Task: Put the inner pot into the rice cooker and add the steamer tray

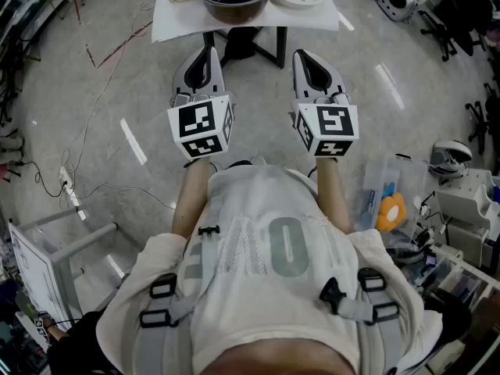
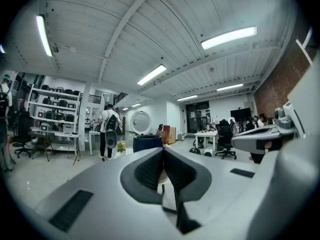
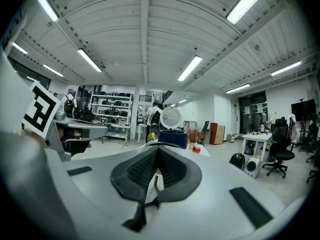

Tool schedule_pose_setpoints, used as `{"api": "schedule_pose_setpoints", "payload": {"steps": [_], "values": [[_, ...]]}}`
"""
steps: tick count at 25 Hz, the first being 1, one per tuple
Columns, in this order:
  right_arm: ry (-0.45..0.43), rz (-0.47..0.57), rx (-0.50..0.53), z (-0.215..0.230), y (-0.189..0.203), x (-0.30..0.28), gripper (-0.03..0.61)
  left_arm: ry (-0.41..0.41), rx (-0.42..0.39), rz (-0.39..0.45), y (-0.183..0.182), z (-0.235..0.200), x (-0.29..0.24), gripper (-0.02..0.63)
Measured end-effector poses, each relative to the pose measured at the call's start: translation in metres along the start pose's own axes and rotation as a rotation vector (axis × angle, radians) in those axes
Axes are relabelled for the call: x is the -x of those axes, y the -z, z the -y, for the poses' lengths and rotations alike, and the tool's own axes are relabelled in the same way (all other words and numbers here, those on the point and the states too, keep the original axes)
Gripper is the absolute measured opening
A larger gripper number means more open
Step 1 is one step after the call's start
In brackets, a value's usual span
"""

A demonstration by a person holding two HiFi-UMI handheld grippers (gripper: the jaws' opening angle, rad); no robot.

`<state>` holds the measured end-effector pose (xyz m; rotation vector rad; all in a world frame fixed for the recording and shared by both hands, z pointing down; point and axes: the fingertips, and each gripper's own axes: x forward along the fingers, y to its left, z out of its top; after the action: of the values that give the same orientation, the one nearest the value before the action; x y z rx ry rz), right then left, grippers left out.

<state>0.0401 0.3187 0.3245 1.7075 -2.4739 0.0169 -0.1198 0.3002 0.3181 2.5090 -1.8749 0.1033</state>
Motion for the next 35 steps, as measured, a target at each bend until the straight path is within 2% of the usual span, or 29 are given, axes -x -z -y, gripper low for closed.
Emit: {"api": "schedule_pose_setpoints", "payload": {"steps": [7,12,16,23,30,35], "values": [[-0.011,-0.017,0.004,0.0,0.004,-0.005,0.008,0.0,-0.014,-0.011,0.002,0.002,-0.008,0.02],[-0.023,-0.027,-0.059,0.004,0.014,-0.009,0.008,0.013,0.018,-0.024,0.01,0.002,-0.01,0.02],[-0.022,-0.051,-0.036,0.002,0.028,-0.012,0.008,0.04,-0.002,-0.072,0.024,0.007,-0.008,0.021],[-0.035,-0.113,-0.058,-0.006,0.054,-0.017,0.008,-0.034,0.061,-0.124,0.04,-0.015,0.0,0.021],[-0.044,-0.101,-0.065,0.005,0.051,-0.033,0.008,-0.069,0.079,-0.088,0.028,-0.037,-0.021,0.021],[-0.025,-0.079,-0.077,0.021,0.044,-0.049,0.008,-0.041,0.119,-0.08,0.023,-0.043,-0.048,0.021]]}}
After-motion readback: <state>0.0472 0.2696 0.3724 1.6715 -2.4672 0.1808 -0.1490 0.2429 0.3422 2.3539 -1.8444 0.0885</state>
